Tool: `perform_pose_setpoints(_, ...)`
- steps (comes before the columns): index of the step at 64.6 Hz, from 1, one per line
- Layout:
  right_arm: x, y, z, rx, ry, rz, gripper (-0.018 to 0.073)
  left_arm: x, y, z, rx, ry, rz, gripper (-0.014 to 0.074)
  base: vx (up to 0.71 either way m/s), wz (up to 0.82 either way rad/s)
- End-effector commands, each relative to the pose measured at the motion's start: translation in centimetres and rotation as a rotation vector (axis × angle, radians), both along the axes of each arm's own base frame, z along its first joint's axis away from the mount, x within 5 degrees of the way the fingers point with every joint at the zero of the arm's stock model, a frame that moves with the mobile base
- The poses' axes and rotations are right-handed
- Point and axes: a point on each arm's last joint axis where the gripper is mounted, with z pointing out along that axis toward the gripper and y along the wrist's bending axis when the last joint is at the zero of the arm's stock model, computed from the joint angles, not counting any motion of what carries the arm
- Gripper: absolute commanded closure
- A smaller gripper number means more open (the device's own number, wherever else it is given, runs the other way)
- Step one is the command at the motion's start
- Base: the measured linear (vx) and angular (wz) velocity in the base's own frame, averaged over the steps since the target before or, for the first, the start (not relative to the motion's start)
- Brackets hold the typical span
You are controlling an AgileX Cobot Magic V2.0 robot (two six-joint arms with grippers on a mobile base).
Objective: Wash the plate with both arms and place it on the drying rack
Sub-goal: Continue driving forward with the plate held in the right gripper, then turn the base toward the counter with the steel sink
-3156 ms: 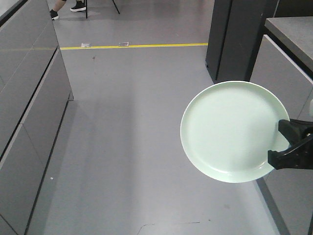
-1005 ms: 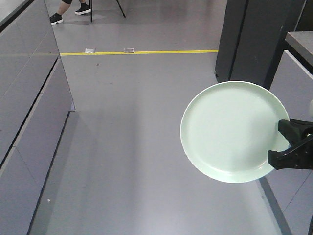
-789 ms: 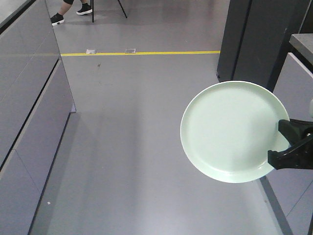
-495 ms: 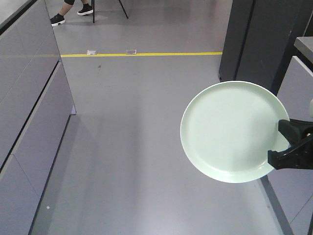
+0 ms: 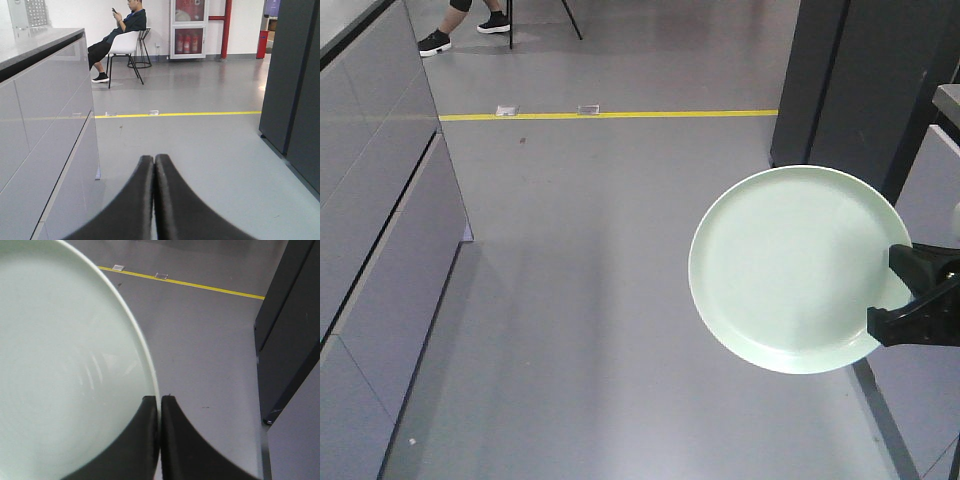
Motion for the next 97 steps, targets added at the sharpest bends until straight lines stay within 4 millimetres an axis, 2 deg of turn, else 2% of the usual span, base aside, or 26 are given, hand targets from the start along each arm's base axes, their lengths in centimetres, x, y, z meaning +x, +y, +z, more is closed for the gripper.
perform_pose_setpoints(1,0.14,-0.21,1.75,0.012,-0.11,-0.024,0.0569,-0.02,-0.02,0.07,-0.018,-0.069,-0.004,0.0602,0.11,-0.04)
perform_pose_setpoints(28,0.14,-0.21,1.75,0.012,-0.11,-0.024,0.0569,-0.02,-0.01,0.07,-0.018,-0.069,-0.003,0.0602,0.11,-0.17)
perform_pose_setpoints(97,0.14,-0.21,1.75,0.012,-0.11,-0.024,0.0569,-0.02,-0.01,0.07,-0.018,-0.069,-0.003,0.0602,0.09,-0.36)
